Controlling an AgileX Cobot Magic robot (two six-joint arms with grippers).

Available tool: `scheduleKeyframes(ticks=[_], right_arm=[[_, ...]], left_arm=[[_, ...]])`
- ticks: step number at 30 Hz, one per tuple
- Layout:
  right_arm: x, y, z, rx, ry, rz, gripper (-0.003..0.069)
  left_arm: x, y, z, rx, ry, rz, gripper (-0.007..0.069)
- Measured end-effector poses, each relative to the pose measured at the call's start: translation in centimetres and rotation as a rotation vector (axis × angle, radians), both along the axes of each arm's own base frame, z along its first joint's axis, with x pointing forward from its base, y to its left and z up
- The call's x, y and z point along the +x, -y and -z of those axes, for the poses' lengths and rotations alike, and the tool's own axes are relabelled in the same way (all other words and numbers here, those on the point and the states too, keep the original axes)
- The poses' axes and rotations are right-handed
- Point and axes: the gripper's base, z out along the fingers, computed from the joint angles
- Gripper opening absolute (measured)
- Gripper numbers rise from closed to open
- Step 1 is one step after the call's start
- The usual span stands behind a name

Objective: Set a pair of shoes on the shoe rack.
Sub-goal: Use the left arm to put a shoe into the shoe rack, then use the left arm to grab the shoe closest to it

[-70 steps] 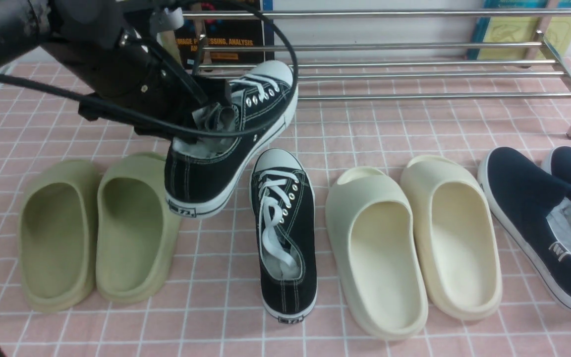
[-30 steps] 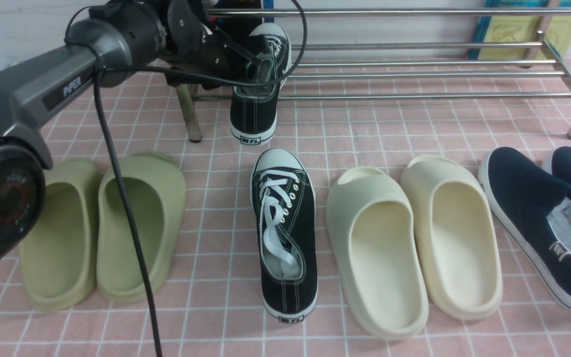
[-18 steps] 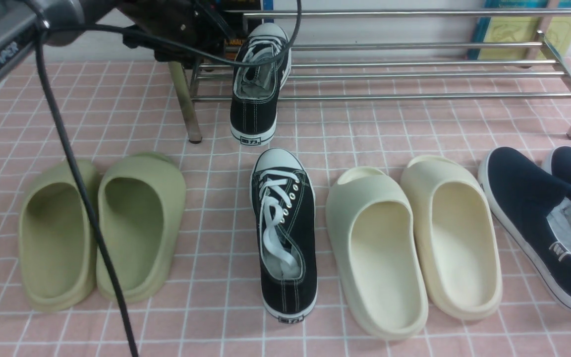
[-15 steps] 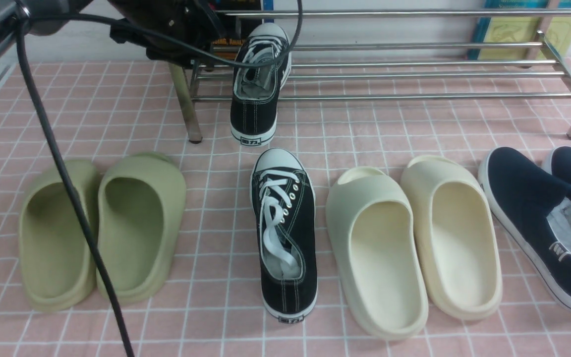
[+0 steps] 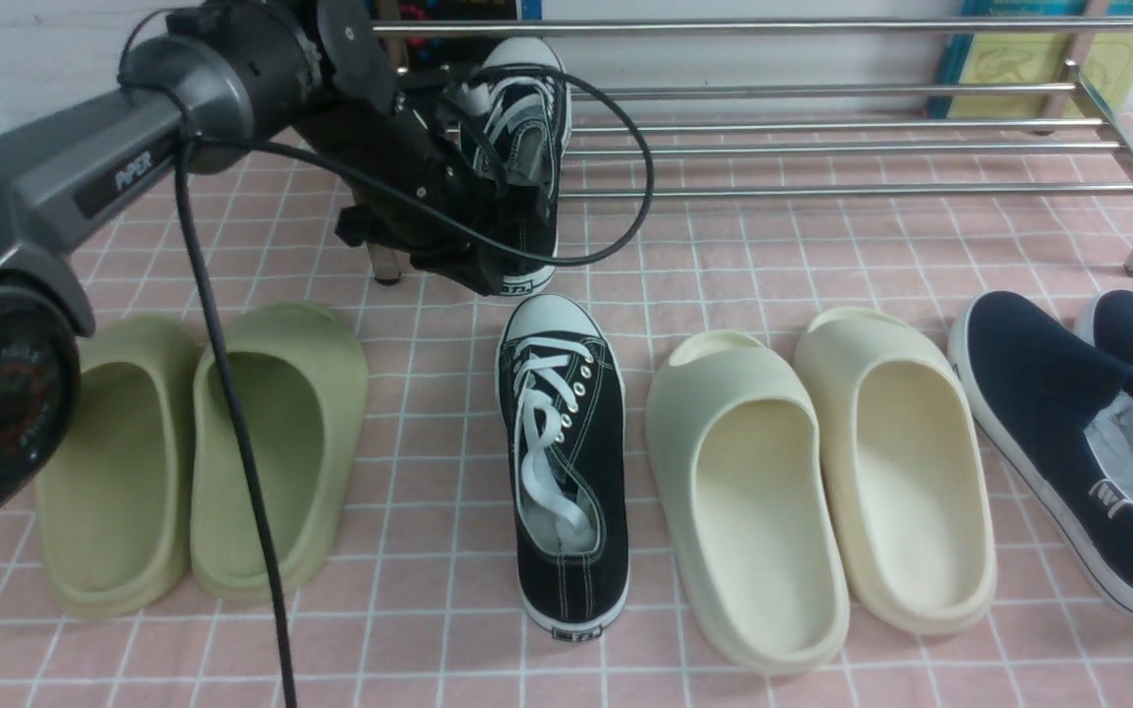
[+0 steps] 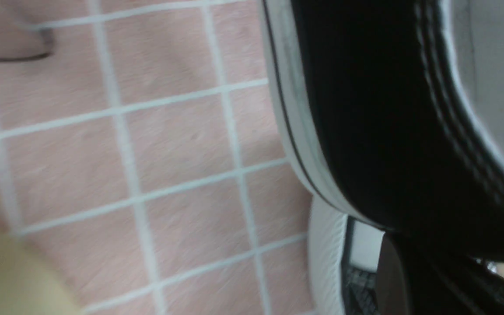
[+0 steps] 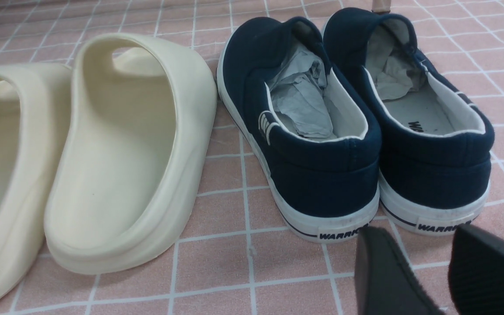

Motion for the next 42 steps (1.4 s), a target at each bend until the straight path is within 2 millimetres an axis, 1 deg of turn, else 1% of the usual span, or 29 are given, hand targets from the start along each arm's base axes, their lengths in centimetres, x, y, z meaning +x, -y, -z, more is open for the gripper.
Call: scheduleKeyframes(ticks=[3,6,7,8,9,15,18,19,22,24,25,26,28,30,31,32,33,34,35,37,39,42], right_arm=[[0.0,0.0,0.0,0.000,0.000,0.000,0.0240],[0.0,0.0,0.0,0.000,0.000,0.000,0.0240],[0.0,0.0,0.0,0.000,0.000,0.000,0.0240],[0.0,0.0,0.0,0.000,0.000,0.000,0.0240],[0.0,0.0,0.0,0.000,0.000,0.000,0.0240],[0.0,0.0,0.0,0.000,0.000,0.000,0.0240],[0.0,0.0,0.0,0.000,0.000,0.000,0.0240],[0.0,0.0,0.0,0.000,0.000,0.000,0.0240],[0.0,0.0,0.0,0.000,0.000,0.000,0.0240],[0.0,0.0,0.0,0.000,0.000,0.000,0.0240],[0.0,0.0,0.0,0.000,0.000,0.000,0.0240],[0.0,0.0,0.0,0.000,0.000,0.000,0.0240],[0.0,0.0,0.0,0.000,0.000,0.000,0.0240],[0.0,0.0,0.0,0.000,0.000,0.000,0.0240],[0.0,0.0,0.0,0.000,0.000,0.000,0.0240],[0.0,0.0,0.0,0.000,0.000,0.000,0.0240],[0.0,0.0,0.0,0.000,0.000,0.000,0.0240],[0.0,0.0,0.0,0.000,0.000,0.000,0.0240],[0.0,0.0,0.0,0.000,0.000,0.000,0.0240],[0.0,0.0,0.0,0.000,0.000,0.000,0.0240],[0.0,0.0,0.0,0.000,0.000,0.000,0.0240],[0.0,0.0,0.0,0.000,0.000,0.000,0.0240]], left_arm=[[0.6,0.4,-0.1,-0.026,0.042,-0.012,0.0002],[1.5,0.7,-1.7,-0.060,0.137,-0.039,0.0002],[1.6,0.7,-1.7,-0.060,0.141,-0.040,0.0002],[2.0,0.6,-2.2,-0.057,0.180,-0.045,0.0002],[2.1,0.6,-2.5,-0.053,0.178,-0.046,0.0002],[2.2,0.1,-2.1,0.038,0.163,-0.093,0.0004],[2.8,-0.5,-2.3,0.086,0.219,-0.127,0.0009],[3.1,-1.0,-2.3,0.107,0.248,-0.138,0.0020],[3.2,-1.1,-2.4,0.110,0.256,-0.148,0.0052],[2.9,-1.2,-2.8,0.112,0.249,-0.149,0.0134],[2.9,-1.2,-2.8,0.113,0.245,-0.148,0.0134],[2.7,-1.3,-3.1,0.116,0.238,-0.147,0.0174],[1.8,-1.7,-4.5,0.134,0.199,-0.143,0.0296],[0.8,-2.0,-5.8,0.159,0.158,-0.130,0.0390],[0.6,-2.0,-5.9,0.162,0.152,-0.129,0.0398],[-0.4,-2.3,-7.3,0.184,0.127,-0.104,0.0464],[-1.4,-2.6,-8.1,0.204,0.096,-0.075,0.0499],[-1.6,-2.6,-8.3,0.212,0.082,-0.063,0.0512],[-2.5,-2.8,-9.1,0.223,0.054,-0.032,0.0544],[-3.6,-2.9,-10.1,0.216,0.044,-0.002,0.0575],[-4.8,-2.6,-10.9,0.217,0.043,0.018,0.0580],[-7.3,-1.6,-10.5,0.233,0.002,0.067,0.0572]])
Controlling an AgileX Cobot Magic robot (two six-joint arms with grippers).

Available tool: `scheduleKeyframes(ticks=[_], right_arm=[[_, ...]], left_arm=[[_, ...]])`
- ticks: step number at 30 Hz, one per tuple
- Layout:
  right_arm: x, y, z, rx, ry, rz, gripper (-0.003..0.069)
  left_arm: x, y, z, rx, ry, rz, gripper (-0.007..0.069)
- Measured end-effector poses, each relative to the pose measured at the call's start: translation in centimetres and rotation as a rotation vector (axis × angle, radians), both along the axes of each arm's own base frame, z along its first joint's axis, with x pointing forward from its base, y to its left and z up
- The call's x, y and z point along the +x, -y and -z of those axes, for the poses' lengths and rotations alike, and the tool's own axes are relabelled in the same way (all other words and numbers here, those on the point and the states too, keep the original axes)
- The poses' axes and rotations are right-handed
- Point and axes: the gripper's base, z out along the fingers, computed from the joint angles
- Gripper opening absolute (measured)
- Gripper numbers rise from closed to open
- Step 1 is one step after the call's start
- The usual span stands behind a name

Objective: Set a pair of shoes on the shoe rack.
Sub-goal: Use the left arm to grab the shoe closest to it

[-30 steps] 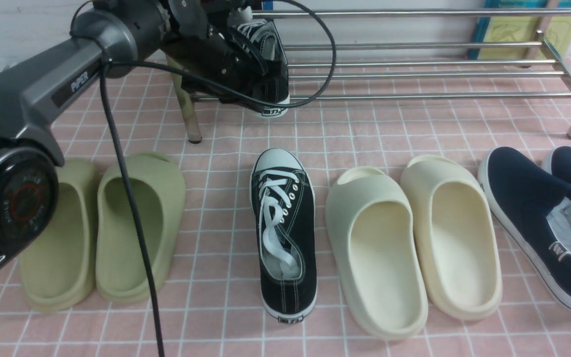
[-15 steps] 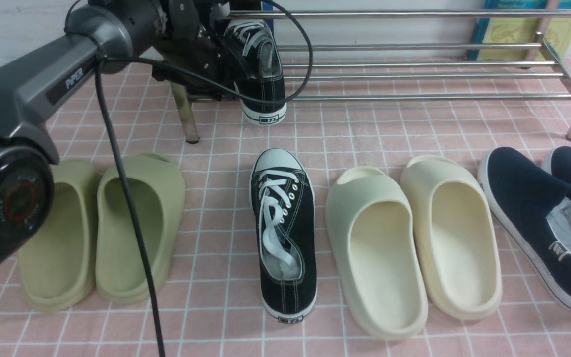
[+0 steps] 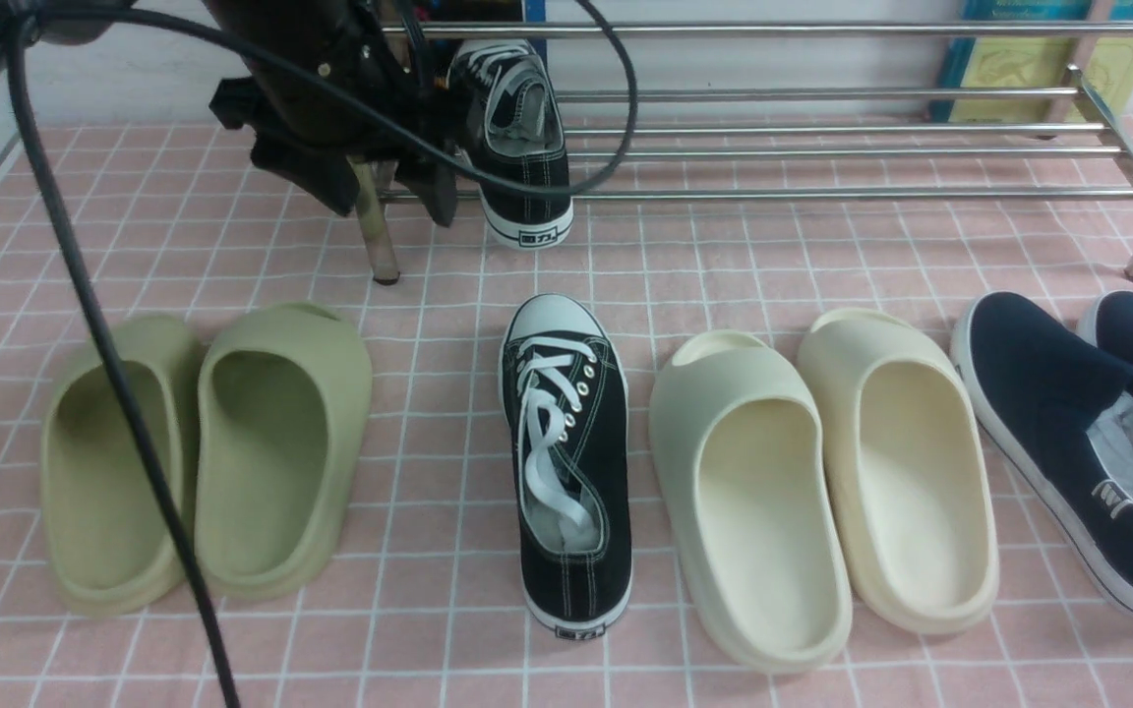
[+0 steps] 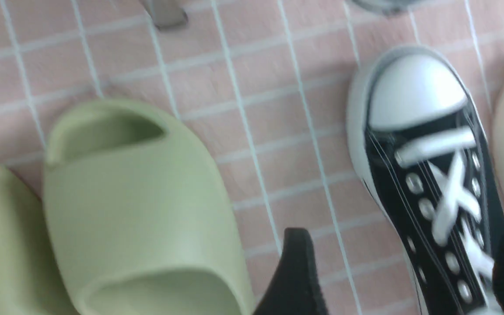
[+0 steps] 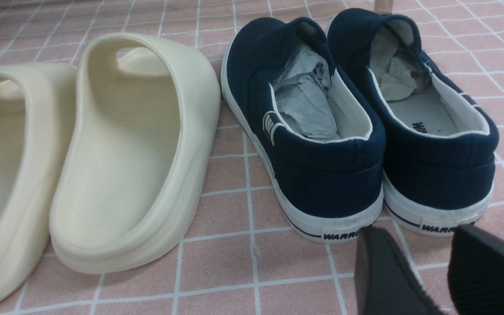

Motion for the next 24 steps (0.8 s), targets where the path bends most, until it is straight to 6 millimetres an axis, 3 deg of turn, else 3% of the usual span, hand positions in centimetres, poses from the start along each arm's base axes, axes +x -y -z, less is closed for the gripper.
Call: scheduleKeyframes(ticks=[1,5,7,8,9,11,20,24], right_arm=[[0.0,0.0,0.0,0.000,0.000,0.000,0.0240],[0.0,0.0,0.0,0.000,0.000,0.000,0.0240],[0.0,0.0,0.0,0.000,0.000,0.000,0.0240],[0.0,0.0,0.0,0.000,0.000,0.000,0.0240],[0.0,0.0,0.0,0.000,0.000,0.000,0.0240],[0.0,0.0,0.0,0.000,0.000,0.000,0.0240],[0.0,0.0,0.0,0.000,0.000,0.000,0.0240],[0.0,0.0,0.0,0.000,0.000,0.000,0.0240]], left_arm=[[-0.5,0.2,0.5,0.008,-0.020,0.009,0.0568],[-5.7,3.3,4.5,0.053,-0.165,0.103,0.0551],[-6.9,4.4,6.5,0.042,-0.178,0.100,0.0548],[-6.9,4.4,6.7,0.041,-0.179,0.097,0.0547],[-7.3,4.9,8.4,0.023,-0.172,0.065,0.0547],[-7.2,5.0,9.9,-0.006,-0.156,0.014,0.0547],[-5.8,5.6,13.4,-0.020,-0.146,-0.072,0.0514],[-5.3,5.9,15.7,-0.001,-0.194,-0.087,0.0295]])
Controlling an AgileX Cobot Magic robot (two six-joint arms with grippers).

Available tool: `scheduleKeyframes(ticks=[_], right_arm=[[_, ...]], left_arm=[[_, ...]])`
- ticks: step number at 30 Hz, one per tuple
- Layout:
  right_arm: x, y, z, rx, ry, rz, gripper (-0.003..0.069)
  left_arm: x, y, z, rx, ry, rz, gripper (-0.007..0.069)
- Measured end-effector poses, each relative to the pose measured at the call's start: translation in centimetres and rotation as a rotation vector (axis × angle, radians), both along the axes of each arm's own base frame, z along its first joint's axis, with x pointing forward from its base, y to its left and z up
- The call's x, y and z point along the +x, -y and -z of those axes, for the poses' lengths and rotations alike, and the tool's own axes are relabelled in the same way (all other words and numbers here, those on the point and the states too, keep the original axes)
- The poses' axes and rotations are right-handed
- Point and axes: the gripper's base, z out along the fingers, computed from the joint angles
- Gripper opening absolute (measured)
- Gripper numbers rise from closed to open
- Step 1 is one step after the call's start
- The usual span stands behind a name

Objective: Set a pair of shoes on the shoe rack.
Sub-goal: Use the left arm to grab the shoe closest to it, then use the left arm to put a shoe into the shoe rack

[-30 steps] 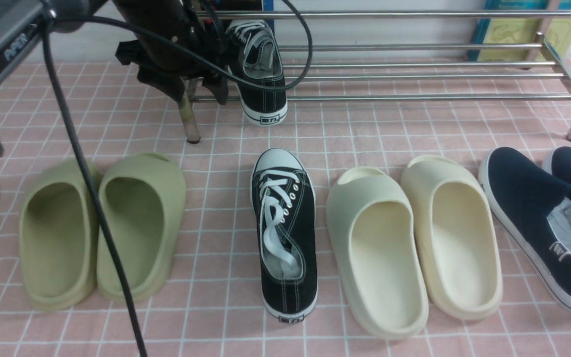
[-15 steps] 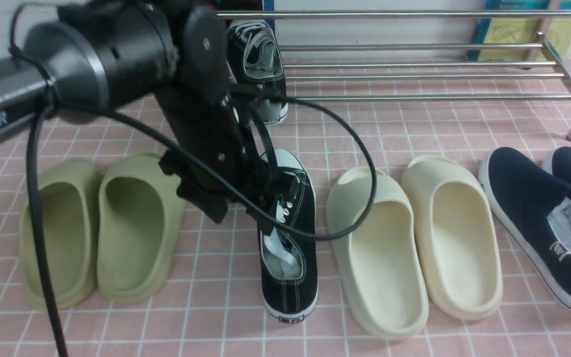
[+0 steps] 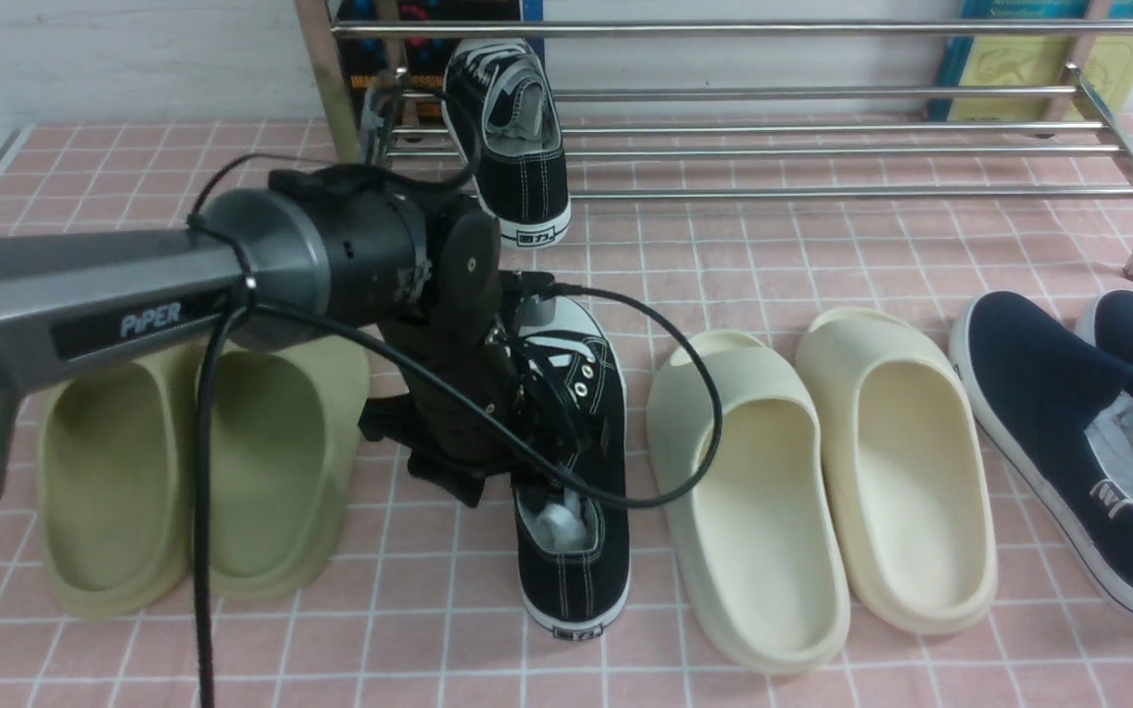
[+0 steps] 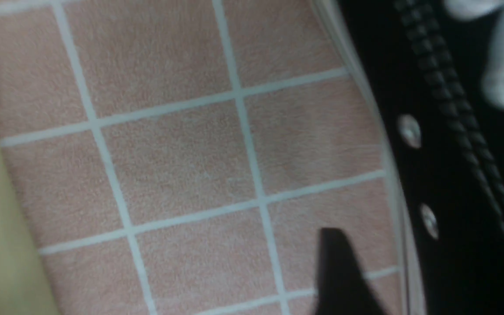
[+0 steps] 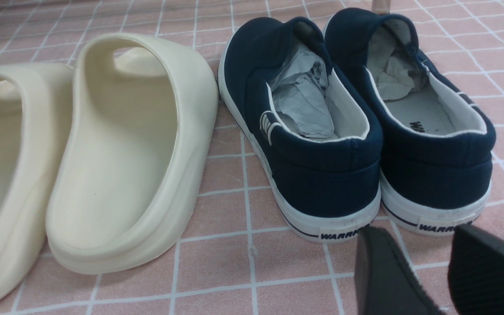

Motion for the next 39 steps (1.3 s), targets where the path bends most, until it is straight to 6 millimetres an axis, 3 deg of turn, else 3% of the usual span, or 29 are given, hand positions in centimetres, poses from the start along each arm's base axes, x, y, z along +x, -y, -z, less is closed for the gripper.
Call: scheduleKeyframes(ticks=[2,3,4,5,10,12,16,18,22,29,30,39], right_arm=[[0.0,0.0,0.0,0.000,0.000,0.000,0.0240],[0.0,0.0,0.0,0.000,0.000,0.000,0.0240],[0.0,0.0,0.0,0.000,0.000,0.000,0.0240],[0.0,0.0,0.0,0.000,0.000,0.000,0.0240],[0.0,0.0,0.0,0.000,0.000,0.000,0.0240],[0.0,0.0,0.0,0.000,0.000,0.000,0.0240],[0.0,0.0,0.0,0.000,0.000,0.000,0.0240],[0.0,0.0,0.0,0.000,0.000,0.000,0.0240],[0.0,0.0,0.0,0.000,0.000,0.000,0.0240],[0.0,0.0,0.0,0.000,0.000,0.000,0.0240],[0.0,0.0,0.0,0.000,0.000,0.000,0.0240],[0.0,0.0,0.0,0.000,0.000,0.000,0.0240]], left_arm=[[0.0,0.1,0.1,-0.005,-0.005,-0.004,0.0210],[-0.1,0.1,-0.1,-0.015,-0.006,-0.007,0.0113],[-0.1,0.2,-0.5,-0.017,-0.001,-0.006,0.0062],[-0.1,0.2,-0.6,-0.018,0.001,-0.005,0.0052],[-0.5,-0.2,-4.9,-0.043,0.059,0.003,0.0030],[-0.5,-0.1,-8.6,-0.111,0.143,-0.001,0.0029],[0.1,0.3,-11.7,-0.166,0.233,-0.002,0.0029],[0.7,0.6,-12.3,-0.181,0.255,-0.004,0.0029],[2.3,1.7,-11.7,-0.198,0.250,-0.009,0.0029],[7.3,4.1,-8.1,-0.222,0.219,-0.083,0.0030],[7.3,4.1,-8.3,-0.227,0.225,-0.085,0.0030],[14.8,1.9,-7.8,-0.360,0.315,-0.253,0.0030]])
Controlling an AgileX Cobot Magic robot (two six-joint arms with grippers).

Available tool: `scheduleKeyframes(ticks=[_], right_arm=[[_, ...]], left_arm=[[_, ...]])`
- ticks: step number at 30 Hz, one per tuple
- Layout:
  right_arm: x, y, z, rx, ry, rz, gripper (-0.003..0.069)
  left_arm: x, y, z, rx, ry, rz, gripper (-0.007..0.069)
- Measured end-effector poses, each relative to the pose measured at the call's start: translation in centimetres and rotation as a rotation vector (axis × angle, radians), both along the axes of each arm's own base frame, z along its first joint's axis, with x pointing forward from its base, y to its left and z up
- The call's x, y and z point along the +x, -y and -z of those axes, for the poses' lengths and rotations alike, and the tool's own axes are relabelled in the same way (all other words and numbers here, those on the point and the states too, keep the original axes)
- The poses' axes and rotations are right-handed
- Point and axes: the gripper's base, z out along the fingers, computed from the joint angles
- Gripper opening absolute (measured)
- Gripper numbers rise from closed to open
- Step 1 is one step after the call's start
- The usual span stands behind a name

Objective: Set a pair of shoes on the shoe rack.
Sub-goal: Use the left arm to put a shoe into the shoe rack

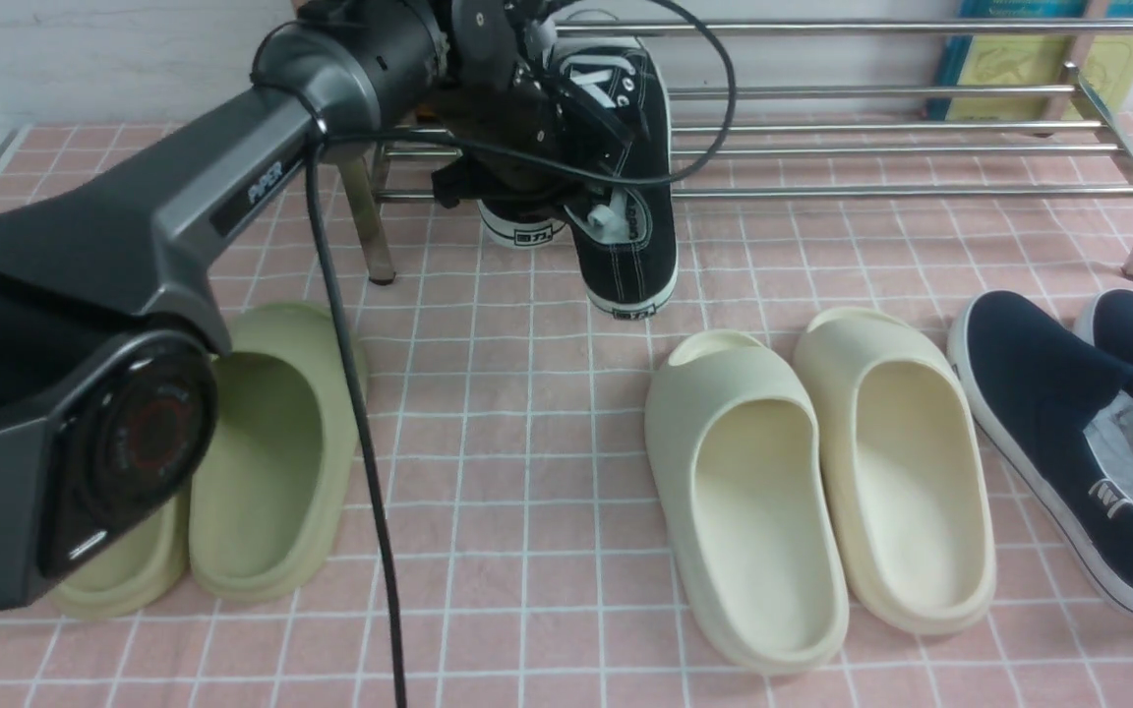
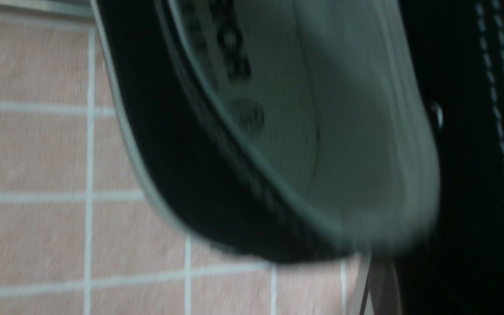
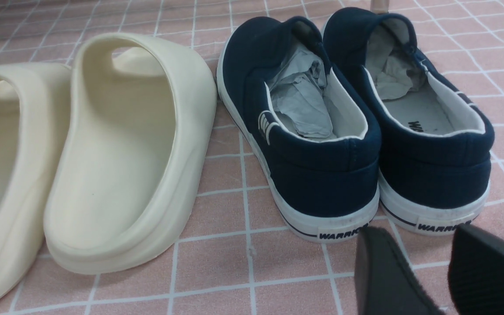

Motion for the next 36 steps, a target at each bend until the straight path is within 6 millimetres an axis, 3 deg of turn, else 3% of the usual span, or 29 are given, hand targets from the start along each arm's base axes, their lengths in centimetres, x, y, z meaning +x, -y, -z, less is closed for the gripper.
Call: scheduleKeyframes(ticks=[6,14,18,19,23,26,29,36], right_arm=[[0.0,0.0,0.0,0.000,0.000,0.000,0.0240],[0.0,0.0,0.0,0.000,0.000,0.000,0.0240],[0.0,0.0,0.0,0.000,0.000,0.000,0.0240],[0.0,0.0,0.0,0.000,0.000,0.000,0.0240],[0.0,0.0,0.0,0.000,0.000,0.000,0.0240],[0.0,0.0,0.0,0.000,0.000,0.000,0.0240],[0.0,0.0,0.0,0.000,0.000,0.000,0.0240],[0.0,0.0,0.0,0.000,0.000,0.000,0.0240]], left_arm=[[1.6,0.4,1.0,-0.025,0.011,0.017,0.0033],[1.7,0.6,1.2,-0.011,0.018,0.051,0.0071],[1.8,0.5,0.9,-0.021,0.036,0.051,0.0197],[1.8,0.5,0.9,-0.022,0.038,0.050,0.0197],[1.9,0.0,-0.4,-0.030,0.078,0.039,0.0350],[1.7,-0.2,-1.2,-0.020,0.086,0.043,0.0381],[1.3,-0.4,-1.9,0.000,0.087,0.059,0.0379],[-1.0,-1.6,-5.8,0.151,0.109,0.187,0.0221]])
